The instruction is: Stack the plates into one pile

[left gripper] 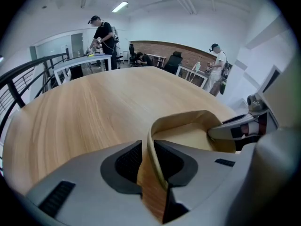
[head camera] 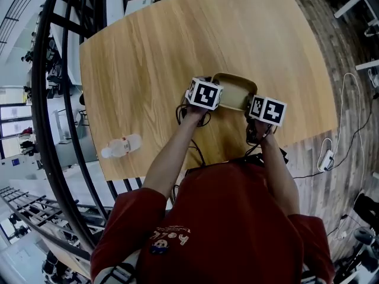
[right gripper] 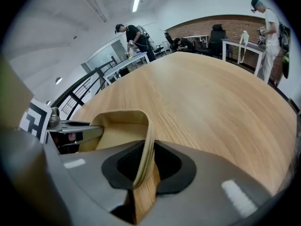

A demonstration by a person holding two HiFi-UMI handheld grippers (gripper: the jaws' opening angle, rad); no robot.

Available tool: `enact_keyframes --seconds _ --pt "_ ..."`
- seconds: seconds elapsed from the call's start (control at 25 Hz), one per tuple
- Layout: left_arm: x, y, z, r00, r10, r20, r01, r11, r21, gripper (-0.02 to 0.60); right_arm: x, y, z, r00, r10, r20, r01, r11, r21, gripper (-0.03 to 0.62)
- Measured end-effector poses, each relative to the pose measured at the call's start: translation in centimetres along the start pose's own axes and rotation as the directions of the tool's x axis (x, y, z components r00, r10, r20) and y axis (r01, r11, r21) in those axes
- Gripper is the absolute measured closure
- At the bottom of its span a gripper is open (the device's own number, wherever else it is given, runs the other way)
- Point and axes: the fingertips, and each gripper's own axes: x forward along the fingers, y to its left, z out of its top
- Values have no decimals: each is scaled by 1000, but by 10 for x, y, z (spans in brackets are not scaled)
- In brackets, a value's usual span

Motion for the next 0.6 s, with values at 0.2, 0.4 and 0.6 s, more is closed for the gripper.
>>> enact_keyframes --seconds 0.2,0.4,0.6 --pt "-26 25 -39 995 99 4 -98 983 -153 509 18 37 -6 991 115 -65 -124 981 -152 534" --pt "-48 32 -73 981 196 3 -187 940 -287 522 22 64 -14 974 186 -126 -216 928 -304 536" --pt "-62 43 -109 959 284 0 -262 884 -388 522 26 84 -30 962 223 -161 -270 871 -409 536"
